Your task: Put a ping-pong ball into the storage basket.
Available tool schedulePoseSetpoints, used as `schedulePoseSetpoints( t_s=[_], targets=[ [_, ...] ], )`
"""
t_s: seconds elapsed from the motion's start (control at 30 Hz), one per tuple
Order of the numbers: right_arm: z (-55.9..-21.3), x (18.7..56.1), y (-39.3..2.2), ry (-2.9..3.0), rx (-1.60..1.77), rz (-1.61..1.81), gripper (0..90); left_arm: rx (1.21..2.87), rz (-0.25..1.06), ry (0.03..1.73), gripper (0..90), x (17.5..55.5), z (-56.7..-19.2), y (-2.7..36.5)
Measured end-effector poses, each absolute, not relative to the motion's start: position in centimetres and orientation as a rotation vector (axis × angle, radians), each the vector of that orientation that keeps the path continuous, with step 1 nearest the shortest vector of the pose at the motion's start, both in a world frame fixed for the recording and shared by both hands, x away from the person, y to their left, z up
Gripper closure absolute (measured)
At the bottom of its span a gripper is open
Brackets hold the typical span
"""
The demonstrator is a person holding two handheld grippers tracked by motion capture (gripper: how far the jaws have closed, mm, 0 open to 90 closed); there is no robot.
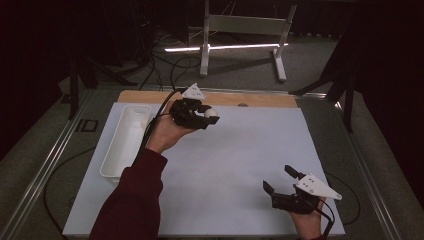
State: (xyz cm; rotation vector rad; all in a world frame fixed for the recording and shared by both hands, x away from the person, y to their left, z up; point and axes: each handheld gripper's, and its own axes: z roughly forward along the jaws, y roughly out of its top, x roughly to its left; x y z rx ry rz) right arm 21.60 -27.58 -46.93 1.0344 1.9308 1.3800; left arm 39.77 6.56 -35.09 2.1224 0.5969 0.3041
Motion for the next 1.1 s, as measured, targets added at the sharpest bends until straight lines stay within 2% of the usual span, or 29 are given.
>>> schedulePoseSetpoints(
  t_s=[1.1],
  targets=[
    [-46.9, 21.6, -27.6, 1.929, 1.038, 1.374, 8.1, 2.091, 0.325, 0.631, 51.4, 39.1, -35.6, 10.7]
  ],
)
